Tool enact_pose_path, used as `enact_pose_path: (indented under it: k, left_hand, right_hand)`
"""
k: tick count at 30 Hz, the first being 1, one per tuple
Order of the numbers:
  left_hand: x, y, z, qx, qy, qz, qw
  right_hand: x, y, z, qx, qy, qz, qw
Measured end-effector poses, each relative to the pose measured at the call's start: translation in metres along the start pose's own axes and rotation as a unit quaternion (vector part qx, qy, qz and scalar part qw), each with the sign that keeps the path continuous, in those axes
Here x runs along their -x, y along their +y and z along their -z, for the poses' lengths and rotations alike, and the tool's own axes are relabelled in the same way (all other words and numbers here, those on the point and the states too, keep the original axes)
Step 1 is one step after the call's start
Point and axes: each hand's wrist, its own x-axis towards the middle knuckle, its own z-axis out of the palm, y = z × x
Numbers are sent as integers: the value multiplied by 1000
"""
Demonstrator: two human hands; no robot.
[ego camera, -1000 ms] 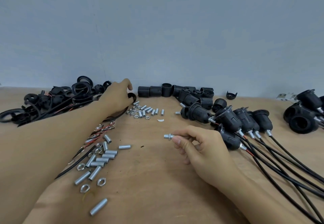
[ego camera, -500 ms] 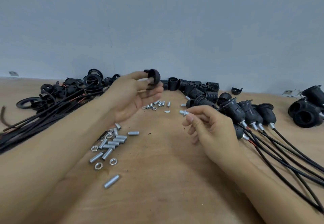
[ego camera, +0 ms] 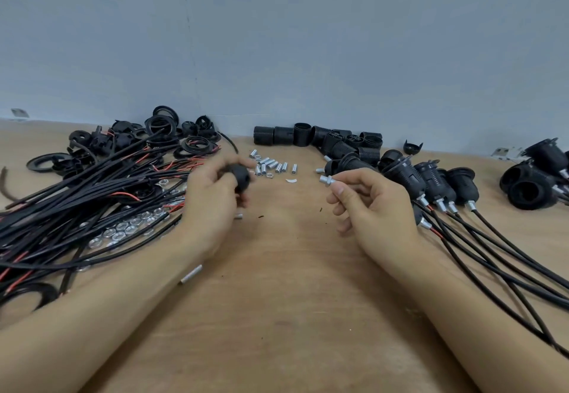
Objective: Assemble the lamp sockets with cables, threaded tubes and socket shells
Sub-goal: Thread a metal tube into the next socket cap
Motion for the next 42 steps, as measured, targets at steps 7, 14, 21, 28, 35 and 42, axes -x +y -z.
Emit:
enact_pose_path:
  k: [7,14,21,28,35,42]
  left_hand:
    - [19,14,-24,65,-63,8,996]
    - [39,-4,-23,227,-161,227,933]
    - [32,-11,-21,202,-144,202,947]
    - [29,-15,-19,200,-150,162,955]
    - [30,-20,-18,204,-152,140,957]
    - [32,-16,-19,215,-171,126,953]
  right_hand:
    - [0,2,-4,5,-19,11,1000]
    - [6,-1,-4,-10,-64,66,996]
    - [12,0,-9,-17,-109,98,989]
    - [10,2,-6,-16,-110,99,989]
    - [10,2,-6,7,-120,43,992]
    - [8,0,-10,58,-109,-28,992]
